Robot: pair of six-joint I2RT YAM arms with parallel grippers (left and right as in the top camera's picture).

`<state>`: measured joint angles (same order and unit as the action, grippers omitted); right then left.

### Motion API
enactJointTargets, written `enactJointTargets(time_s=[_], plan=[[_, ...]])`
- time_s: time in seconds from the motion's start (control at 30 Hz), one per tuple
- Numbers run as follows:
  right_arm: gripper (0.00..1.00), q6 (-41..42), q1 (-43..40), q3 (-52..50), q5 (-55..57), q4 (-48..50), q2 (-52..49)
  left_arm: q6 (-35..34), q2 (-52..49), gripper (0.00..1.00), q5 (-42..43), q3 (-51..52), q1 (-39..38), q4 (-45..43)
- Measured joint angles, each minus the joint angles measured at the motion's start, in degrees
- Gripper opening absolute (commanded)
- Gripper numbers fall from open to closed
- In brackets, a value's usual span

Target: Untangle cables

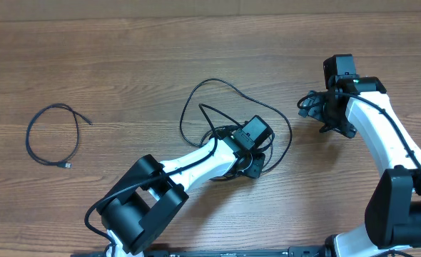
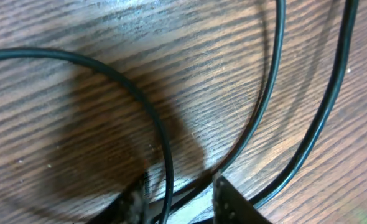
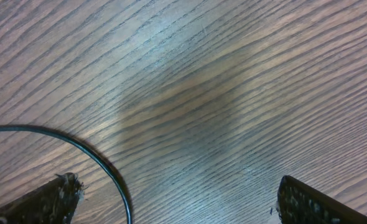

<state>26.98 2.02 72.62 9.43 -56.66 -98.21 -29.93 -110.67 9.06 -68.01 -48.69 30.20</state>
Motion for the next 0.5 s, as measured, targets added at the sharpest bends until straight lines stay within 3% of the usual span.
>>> enactJointTargets(time_s=[0.23, 0.5], plan=[[1.00, 0.0, 0.0, 0.0, 0.0, 0.0, 0.0, 1.2, 0.0, 0.04, -1.6, 0.0, 0.0, 0.9], [1.00, 0.0, 0.0, 0.0, 0.0, 0.0, 0.0, 1.4, 0.0, 0.04, -3.9, -0.5, 0.5, 4.1]])
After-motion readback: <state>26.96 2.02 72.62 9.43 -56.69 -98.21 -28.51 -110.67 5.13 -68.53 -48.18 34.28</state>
